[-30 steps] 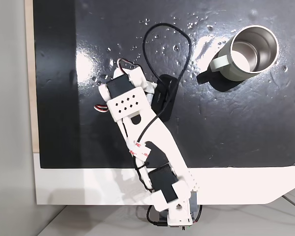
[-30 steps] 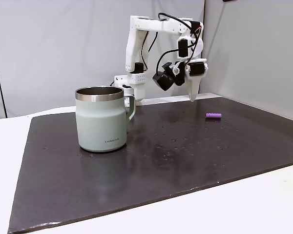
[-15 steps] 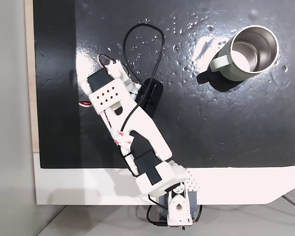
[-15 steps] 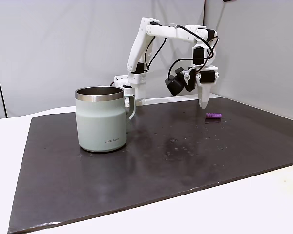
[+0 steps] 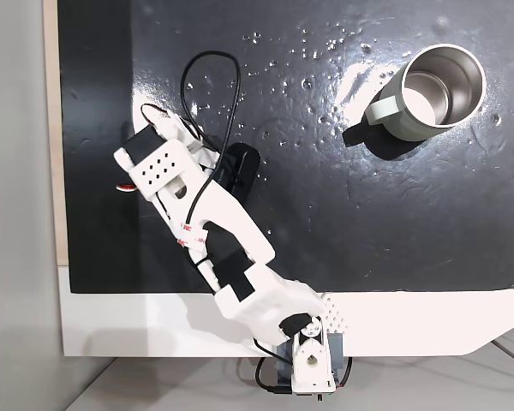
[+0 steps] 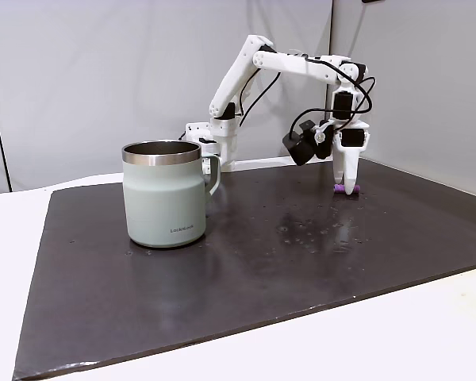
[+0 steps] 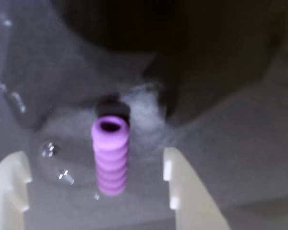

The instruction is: Grasp a pengrip and put it in the cup.

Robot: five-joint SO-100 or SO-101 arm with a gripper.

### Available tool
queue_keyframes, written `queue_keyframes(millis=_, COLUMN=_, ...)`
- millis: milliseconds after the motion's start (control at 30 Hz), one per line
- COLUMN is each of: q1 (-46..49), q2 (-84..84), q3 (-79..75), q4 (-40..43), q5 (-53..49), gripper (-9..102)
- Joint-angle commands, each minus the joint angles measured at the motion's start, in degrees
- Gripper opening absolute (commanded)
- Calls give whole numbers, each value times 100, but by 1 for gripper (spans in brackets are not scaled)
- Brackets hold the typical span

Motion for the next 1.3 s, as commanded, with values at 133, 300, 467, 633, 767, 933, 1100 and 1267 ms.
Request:
queue_keyframes(millis=133, q1=-9, q2=-413, q3=-747, q4=70, q5=26, gripper=26)
queue_keyframes(millis=300, q1=-18, q2=-501, q3=-782, q4=88, q5=-44, gripper=10)
queue_keyframes(millis=467, q1=132, q2=-431, q3=-773, q4=114, q5=-88, gripper=0)
queue_keyframes(millis=633, q1=404, q2=-132, q3=-712, q4=308, q5=-413, gripper=0)
queue_keyframes(millis=767, q1=773, q2=413, q3=-659, q4=527, q5=-835, gripper=0)
queue_keyframes(millis=933, q1=1310, q2=1107, q3=-677, q4=1081, q5=-1661, gripper=0)
queue_keyframes(millis=1100, q1=2074, q2=1679, q3=-668, q4=1547, q5=-2681, gripper=0)
queue_keyframes(millis=1267, q1=2997, q2=1916, q3=-1002, q4=2021, q5=-3744, gripper=0)
